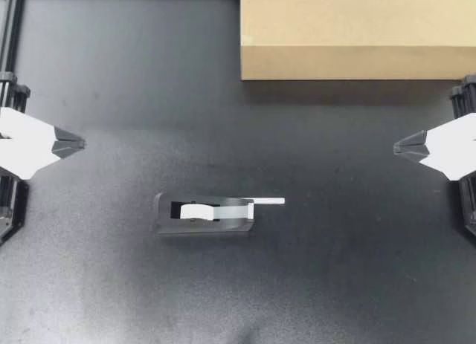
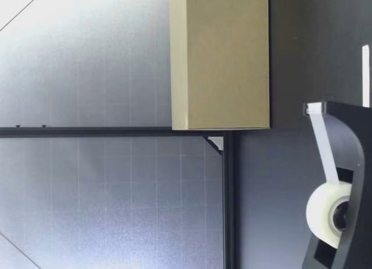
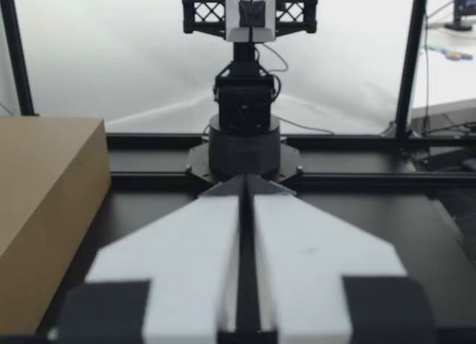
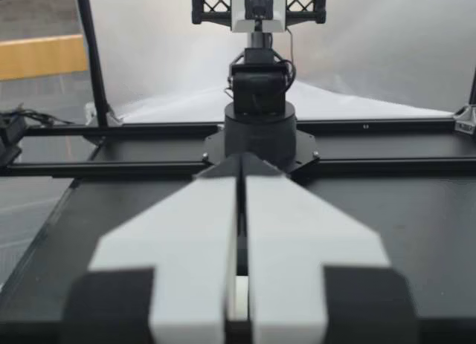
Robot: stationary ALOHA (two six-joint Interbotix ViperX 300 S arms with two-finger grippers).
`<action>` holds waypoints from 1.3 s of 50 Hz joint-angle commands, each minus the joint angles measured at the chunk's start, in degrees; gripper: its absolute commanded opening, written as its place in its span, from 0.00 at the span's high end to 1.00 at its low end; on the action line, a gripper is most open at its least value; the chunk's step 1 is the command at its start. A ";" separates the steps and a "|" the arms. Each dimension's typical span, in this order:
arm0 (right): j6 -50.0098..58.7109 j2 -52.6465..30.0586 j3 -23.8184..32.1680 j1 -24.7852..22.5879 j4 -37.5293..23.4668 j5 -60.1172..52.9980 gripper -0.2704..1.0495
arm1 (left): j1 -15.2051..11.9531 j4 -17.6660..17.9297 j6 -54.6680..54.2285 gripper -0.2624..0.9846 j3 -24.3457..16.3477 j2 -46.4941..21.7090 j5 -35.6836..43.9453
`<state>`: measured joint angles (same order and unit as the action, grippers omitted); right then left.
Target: Cut a small piece of tape from the tape dispenser then place it on the cardboard box's edge.
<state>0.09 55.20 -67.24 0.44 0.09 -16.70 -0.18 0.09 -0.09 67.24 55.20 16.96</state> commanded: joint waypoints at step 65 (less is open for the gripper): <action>4.22 -61.35 51.94 3.16 5.27 55.90 0.89 | -1.05 0.00 0.62 0.89 2.81 -2.72 3.34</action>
<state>5.45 -4.92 -19.95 2.81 3.87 33.49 -1.14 0.09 0.53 70.49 52.82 19.78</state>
